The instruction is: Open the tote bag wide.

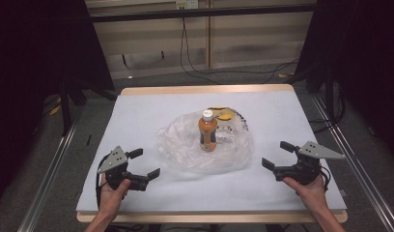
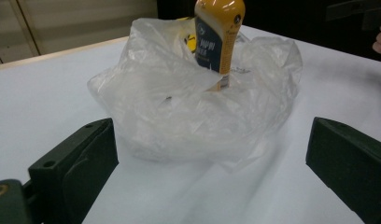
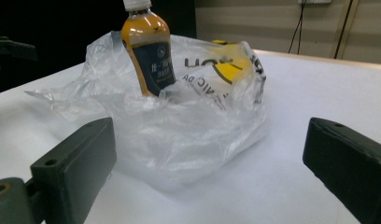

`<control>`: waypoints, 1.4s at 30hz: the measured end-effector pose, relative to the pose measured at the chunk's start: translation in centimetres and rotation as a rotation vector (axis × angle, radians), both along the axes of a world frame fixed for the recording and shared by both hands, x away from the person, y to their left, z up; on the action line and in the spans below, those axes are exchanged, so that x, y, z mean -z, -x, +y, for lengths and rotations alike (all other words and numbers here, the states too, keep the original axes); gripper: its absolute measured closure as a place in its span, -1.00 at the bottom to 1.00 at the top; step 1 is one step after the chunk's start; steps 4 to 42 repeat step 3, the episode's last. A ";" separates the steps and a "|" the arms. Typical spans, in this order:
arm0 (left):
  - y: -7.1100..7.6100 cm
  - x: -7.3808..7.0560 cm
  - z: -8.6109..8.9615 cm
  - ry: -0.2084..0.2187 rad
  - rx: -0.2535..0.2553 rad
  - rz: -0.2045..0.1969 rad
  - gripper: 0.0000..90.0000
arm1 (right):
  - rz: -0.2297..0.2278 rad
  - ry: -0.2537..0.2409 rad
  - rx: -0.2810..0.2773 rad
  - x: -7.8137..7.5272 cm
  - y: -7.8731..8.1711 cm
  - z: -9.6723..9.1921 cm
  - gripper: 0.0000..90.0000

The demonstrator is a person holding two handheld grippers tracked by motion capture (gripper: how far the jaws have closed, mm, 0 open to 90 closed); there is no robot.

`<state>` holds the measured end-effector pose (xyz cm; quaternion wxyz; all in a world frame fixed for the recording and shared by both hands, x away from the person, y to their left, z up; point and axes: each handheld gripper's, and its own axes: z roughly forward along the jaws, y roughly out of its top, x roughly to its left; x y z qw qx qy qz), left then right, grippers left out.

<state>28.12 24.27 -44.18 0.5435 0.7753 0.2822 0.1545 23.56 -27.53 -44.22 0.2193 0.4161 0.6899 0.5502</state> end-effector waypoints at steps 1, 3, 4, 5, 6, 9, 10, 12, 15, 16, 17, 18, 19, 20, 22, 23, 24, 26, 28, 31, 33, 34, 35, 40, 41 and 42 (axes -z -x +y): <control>-0.1 0.1 0.0 -0.003 -0.010 0.004 -0.95 | -0.003 0.009 0.003 0.0 0.0 -0.1 -0.94; -0.2 0.2 0.0 -0.004 -0.014 0.018 -0.95 | -0.012 0.008 0.018 -0.1 -0.1 -0.2 -0.93; -0.2 0.2 0.0 -0.004 -0.014 0.018 -0.95 | -0.012 0.008 0.018 -0.1 -0.1 -0.2 -0.93; -0.2 0.2 0.0 -0.004 -0.014 0.018 -0.95 | -0.012 0.008 0.018 -0.1 -0.1 -0.2 -0.93; -0.2 0.2 0.0 -0.004 -0.014 0.018 -0.95 | -0.012 0.008 0.018 -0.1 -0.1 -0.2 -0.93; -0.2 0.2 0.0 -0.004 -0.014 0.018 -0.95 | -0.012 0.008 0.018 -0.1 -0.1 -0.2 -0.93; -0.2 0.2 0.0 -0.004 -0.014 0.018 -0.95 | -0.012 0.008 0.018 -0.1 -0.1 -0.2 -0.93; -0.2 0.2 0.0 -0.004 -0.014 0.018 -0.95 | -0.012 0.008 0.018 -0.1 -0.1 -0.2 -0.93; -0.2 0.2 0.0 -0.004 -0.014 0.018 -0.95 | -0.012 0.008 0.018 -0.1 -0.1 -0.2 -0.93; -0.2 0.2 0.0 -0.004 -0.014 0.018 -0.95 | -0.012 0.008 0.018 -0.1 -0.1 -0.2 -0.93; -0.2 0.2 0.0 -0.004 -0.014 0.018 -0.95 | -0.012 0.008 0.018 -0.1 -0.1 -0.2 -0.93; -0.2 0.2 0.0 -0.004 -0.014 0.018 -0.95 | -0.012 0.008 0.018 -0.1 -0.1 -0.2 -0.93; -0.2 0.2 0.0 -0.004 -0.014 0.018 -0.95 | -0.012 0.008 0.018 -0.1 -0.1 -0.2 -0.93; -0.2 0.2 0.0 -0.004 -0.014 0.018 -0.95 | -0.012 0.008 0.018 -0.1 -0.1 -0.2 -0.93; -0.2 0.2 0.0 -0.004 -0.014 0.018 -0.95 | -0.012 0.008 0.018 -0.1 -0.1 -0.2 -0.93; -0.2 0.2 0.0 -0.004 -0.014 0.018 -0.95 | -0.012 0.008 0.018 -0.1 -0.1 -0.2 -0.93; -0.2 0.2 0.0 -0.004 -0.014 0.018 -0.95 | -0.012 0.008 0.018 -0.1 -0.1 -0.2 -0.93; -0.2 0.2 0.0 -0.004 -0.014 0.018 -0.95 | -0.012 0.008 0.018 -0.1 -0.1 -0.2 -0.93; -0.2 0.2 0.0 -0.004 -0.014 0.018 -0.95 | -0.012 0.008 0.018 -0.1 -0.1 -0.2 -0.93; -0.2 0.2 0.0 -0.004 -0.014 0.018 -0.95 | -0.012 0.008 0.018 -0.1 -0.1 -0.2 -0.93; -0.2 0.2 0.0 -0.004 -0.014 0.018 -0.95 | -0.012 0.008 0.018 -0.1 -0.1 -0.2 -0.93; -0.2 0.2 0.0 -0.004 -0.014 0.018 -0.95 | -0.012 0.008 0.018 -0.1 -0.1 -0.2 -0.93; -0.2 0.2 0.0 -0.004 -0.014 0.018 -0.95 | -0.012 0.008 0.018 -0.1 -0.1 -0.2 -0.93; -0.2 0.2 0.0 -0.004 -0.014 0.018 -0.95 | -0.012 0.008 0.018 -0.1 -0.1 -0.2 -0.93; -0.2 0.2 0.0 -0.004 -0.014 0.018 -0.95 | -0.012 0.008 0.018 -0.1 -0.1 -0.2 -0.93; -0.2 0.2 0.0 -0.004 -0.014 0.018 -0.95 | -0.012 0.008 0.018 -0.1 -0.1 -0.2 -0.93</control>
